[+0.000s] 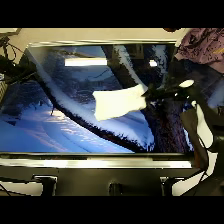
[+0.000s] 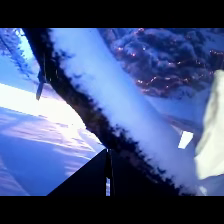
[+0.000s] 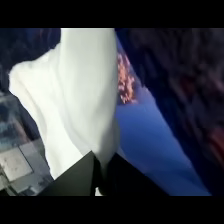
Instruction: Fold the clothes and pants, and hang the long-sleeved shirts on hangers.
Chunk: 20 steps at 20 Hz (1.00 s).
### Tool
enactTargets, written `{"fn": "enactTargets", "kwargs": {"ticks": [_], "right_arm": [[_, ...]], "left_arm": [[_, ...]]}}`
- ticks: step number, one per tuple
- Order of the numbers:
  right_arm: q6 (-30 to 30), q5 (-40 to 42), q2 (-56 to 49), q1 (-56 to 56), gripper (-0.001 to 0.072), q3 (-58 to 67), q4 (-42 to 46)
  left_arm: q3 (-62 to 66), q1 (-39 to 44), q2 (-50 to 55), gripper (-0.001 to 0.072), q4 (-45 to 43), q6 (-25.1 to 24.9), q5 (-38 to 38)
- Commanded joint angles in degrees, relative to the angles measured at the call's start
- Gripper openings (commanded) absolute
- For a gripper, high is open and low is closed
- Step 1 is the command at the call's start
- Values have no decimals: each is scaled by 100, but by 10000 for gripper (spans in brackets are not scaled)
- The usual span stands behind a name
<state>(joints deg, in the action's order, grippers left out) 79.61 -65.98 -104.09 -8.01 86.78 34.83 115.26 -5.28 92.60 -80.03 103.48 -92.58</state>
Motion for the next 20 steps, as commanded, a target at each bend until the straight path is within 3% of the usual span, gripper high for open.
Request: {"fn": "enactTargets", "kwargs": {"ticks": [1, 4, 11, 20], "right_arm": [[879, -70, 52, -474, 33, 955, 332], [1235, -164, 55, -977, 33, 1580, 531], [2330, -382, 599, -1945, 33, 1967, 2159], [3488, -942, 1591, -2124, 33, 1967, 4026]], "left_arm": [[-2, -4, -2, 17, 2, 2, -9], [-2, -4, -2, 17, 0, 2, -68], [-2, -7, -2, 17, 0, 2, -308], [-2, -4, -4, 17, 2, 151, -411]]}}
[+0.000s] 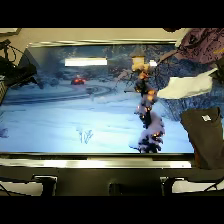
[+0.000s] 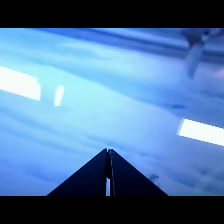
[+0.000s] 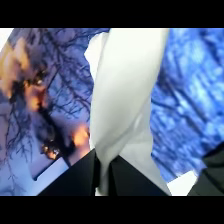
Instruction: Fold the clothes and pants, and hang the long-sleeved shirts on hangers.
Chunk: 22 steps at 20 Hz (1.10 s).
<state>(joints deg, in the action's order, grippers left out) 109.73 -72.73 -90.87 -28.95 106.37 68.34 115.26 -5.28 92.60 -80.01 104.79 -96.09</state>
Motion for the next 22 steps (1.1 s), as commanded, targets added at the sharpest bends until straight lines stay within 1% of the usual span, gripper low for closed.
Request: {"fn": "enactTargets", "kwargs": {"ticks": [1, 6, 12, 15, 18, 22], "right_arm": [[560, -393, 339, -31, 33, 9, 809], [839, -1080, 669, -31, 33, 9, 1657], [1038, -1447, 1038, -31, 33, 9, 2603], [1097, -1768, 1174, -31, 33, 9, 2942], [1119, -2035, 1331, -31, 33, 9, 3084], [1158, -2426, 1532, -31, 33, 4, 3222]], "left_arm": [[-2, -4, -4, 17, 0, 20, -59], [-2, -4, -4, 17, 0, 17, -173], [-2, -4, -4, 17, 0, 15, -212], [-2, -4, -4, 17, 0, 11, -210], [-2, -4, -4, 17, 0, -122, -210], [-2, -4, -4, 17, 2, -138, -251]]}}
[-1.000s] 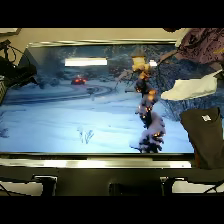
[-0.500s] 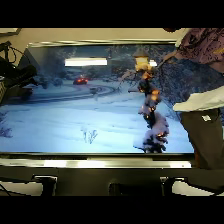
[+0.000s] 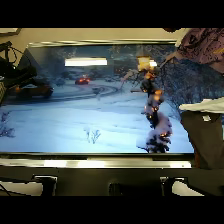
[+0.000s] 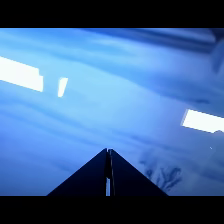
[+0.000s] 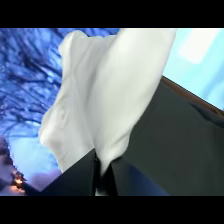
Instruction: Fold the clothes and pants, and hang the long-sleeved shirts on hangers.
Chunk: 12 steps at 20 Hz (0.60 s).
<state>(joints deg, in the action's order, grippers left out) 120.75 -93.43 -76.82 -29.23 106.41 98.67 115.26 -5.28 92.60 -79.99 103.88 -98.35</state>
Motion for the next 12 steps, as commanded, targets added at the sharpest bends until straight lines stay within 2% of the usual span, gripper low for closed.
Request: {"fn": "enactTargets", "kwargs": {"ticks": [1, 5, 12], "right_arm": [[79, -501, 133, 4, 33, -31, 192], [-9, -673, 243, 26, 34, -780, 433], [37, 66, 1421, 13, 35, -3630, 1298]], "left_arm": [[-2, -4, -4, 17, -2, -48, -28], [-2, -4, -4, 17, -2, -63, -35], [-2, -11, -2, 17, -2, -63, -90]]}}
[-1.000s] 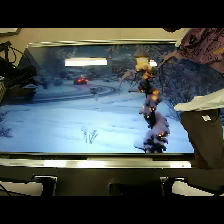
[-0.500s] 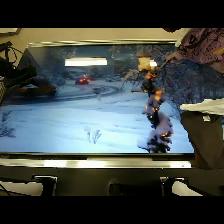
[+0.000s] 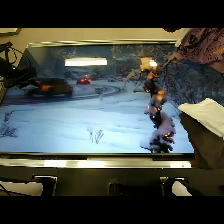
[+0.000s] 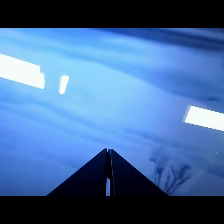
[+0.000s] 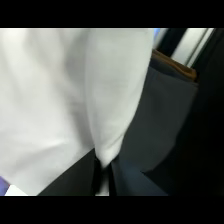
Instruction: Fold the clothes and pants, and hang the long-sleeved shirts on hangers.
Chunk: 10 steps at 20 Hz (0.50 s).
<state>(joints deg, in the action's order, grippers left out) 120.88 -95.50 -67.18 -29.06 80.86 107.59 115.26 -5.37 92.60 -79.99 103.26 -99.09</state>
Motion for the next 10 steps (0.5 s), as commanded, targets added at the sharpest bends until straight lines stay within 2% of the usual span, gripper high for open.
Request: {"fn": "enactTargets", "kwargs": {"ticks": [1, 6, 10], "right_arm": [[26, 402, 595, -4, 35, -1394, 555], [192, 763, 807, -9, 35, -2253, 863], [258, 662, 807, -9, 35, -2590, 887]], "left_arm": [[-2, -2, -2, 17, -2, -2, -15], [-2, -2, -4, 17, -2, -2, -15], [-2, -2, -2, 17, -4, -2, -15]]}}
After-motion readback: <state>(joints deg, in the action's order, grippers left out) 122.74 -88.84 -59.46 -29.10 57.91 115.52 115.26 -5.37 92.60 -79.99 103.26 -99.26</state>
